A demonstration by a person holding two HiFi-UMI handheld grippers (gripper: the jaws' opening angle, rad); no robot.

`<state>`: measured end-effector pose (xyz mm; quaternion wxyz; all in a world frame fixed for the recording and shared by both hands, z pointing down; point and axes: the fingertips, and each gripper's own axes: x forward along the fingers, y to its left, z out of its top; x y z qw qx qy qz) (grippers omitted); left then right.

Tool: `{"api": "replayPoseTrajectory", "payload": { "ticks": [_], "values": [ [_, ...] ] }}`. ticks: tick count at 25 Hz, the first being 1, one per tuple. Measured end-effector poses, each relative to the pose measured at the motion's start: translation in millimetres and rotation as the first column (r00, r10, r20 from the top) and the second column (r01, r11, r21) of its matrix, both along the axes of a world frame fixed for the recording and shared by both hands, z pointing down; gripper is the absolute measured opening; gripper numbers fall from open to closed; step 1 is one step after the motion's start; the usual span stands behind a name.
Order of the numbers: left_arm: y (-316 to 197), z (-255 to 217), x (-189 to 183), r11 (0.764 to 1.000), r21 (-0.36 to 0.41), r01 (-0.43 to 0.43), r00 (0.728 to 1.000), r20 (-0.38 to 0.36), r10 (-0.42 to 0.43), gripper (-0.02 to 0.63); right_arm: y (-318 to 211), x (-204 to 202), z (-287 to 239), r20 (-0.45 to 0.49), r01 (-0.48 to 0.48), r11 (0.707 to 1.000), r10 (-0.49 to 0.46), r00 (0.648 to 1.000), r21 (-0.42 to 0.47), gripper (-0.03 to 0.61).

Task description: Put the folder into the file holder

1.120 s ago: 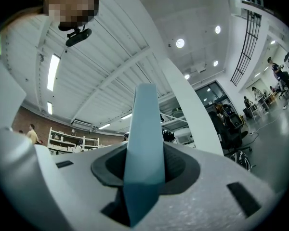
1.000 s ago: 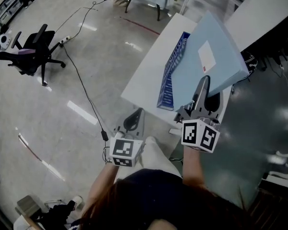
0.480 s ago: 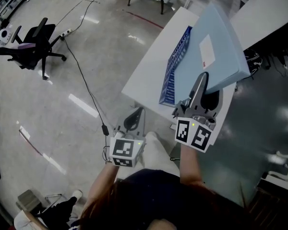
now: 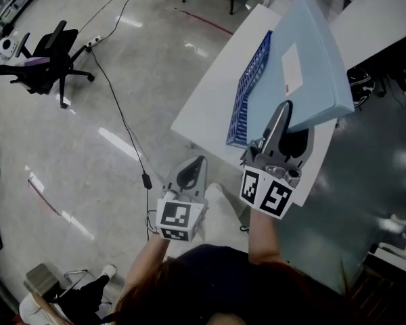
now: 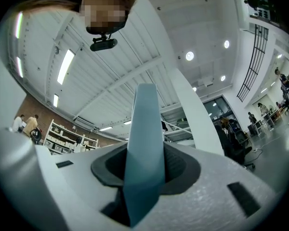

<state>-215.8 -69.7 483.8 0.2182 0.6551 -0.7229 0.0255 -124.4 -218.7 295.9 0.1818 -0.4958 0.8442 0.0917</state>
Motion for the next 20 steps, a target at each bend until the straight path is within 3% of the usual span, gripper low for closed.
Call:
{"api": "replayPoseTrajectory", "payload": {
  "ticks": [7,10,20],
  "values": [
    [-2,7,6,1.0,-0.03,-0.003,1.0,-0.022,0.003,0.006,0,-1,5,0.019,-0.012,0.999,0.011,1.0,0.031,0.147],
    [-3,8,2,1.0,0.002,0.01,1.0,-0.004,-0.01,0.006,2,-3,7,0.026,-0.016,0.999,0.015,1.0,0.04,0.147],
    [-9,18,5,1.0,-0.015,-0.001,1.0,-0.024,0.001,0.006,-3,-7,14,0.059,-0.023,0.998,0.02,0.998,0.051,0.147]
  ]
}}
